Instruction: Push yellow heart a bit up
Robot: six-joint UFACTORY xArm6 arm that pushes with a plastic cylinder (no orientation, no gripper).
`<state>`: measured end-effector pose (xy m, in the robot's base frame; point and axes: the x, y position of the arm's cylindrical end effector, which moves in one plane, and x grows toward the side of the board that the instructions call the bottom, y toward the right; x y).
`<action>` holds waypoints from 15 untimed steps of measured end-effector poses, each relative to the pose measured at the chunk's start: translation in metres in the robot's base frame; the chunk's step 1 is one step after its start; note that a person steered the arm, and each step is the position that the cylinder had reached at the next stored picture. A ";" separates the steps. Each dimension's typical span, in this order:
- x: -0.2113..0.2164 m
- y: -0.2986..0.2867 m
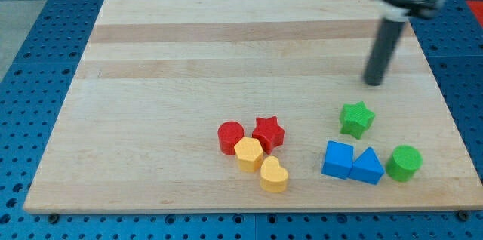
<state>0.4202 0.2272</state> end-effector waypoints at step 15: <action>0.199 -0.051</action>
<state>0.6189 0.1762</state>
